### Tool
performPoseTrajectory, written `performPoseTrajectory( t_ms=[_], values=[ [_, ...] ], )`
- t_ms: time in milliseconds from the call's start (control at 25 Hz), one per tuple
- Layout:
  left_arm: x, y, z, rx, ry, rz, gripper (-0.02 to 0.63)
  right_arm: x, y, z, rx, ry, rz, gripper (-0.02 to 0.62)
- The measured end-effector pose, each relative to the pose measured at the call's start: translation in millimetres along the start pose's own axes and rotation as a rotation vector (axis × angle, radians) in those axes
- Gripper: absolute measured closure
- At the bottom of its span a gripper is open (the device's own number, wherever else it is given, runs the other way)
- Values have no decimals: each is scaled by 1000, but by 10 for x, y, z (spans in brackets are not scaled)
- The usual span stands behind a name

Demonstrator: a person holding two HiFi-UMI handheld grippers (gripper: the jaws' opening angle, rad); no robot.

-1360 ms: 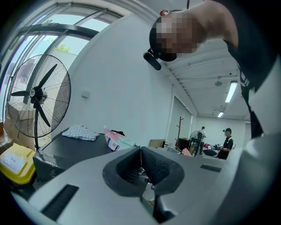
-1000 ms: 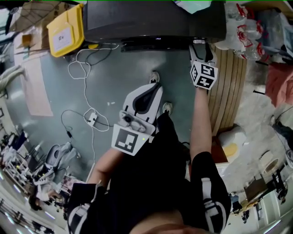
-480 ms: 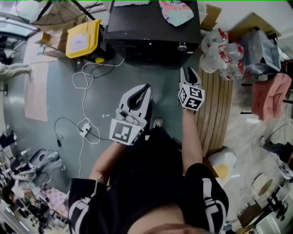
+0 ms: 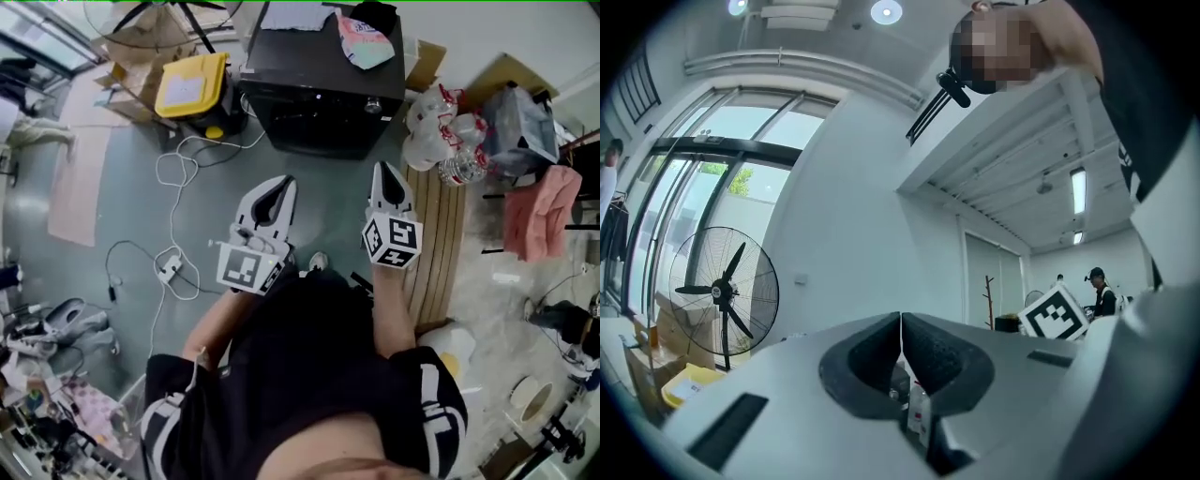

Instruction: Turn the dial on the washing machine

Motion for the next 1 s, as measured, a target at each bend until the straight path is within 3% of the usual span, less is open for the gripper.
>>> performPoseTrajectory(
  t_ms=[160, 360, 1000],
  values=[
    [-93, 305, 15, -9, 3, 1, 581, -182, 468, 420, -22, 47, -40, 569],
    [-119, 532, 134, -35, 24, 21, 582, -87, 834, 782, -25, 34, -22, 569],
    [-114, 668, 287, -5, 28, 8, 581, 32, 814, 1071, -44, 6, -17, 571]
  ],
)
Point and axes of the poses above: the fingertips, and each gripper's own axes: y backward along the fingers, z to its left, x out of its underside, the point moved 5 cm from there along y, backward along the fingers, and after that the axes turned 7 degrees about -x, right-handed, at the moved point
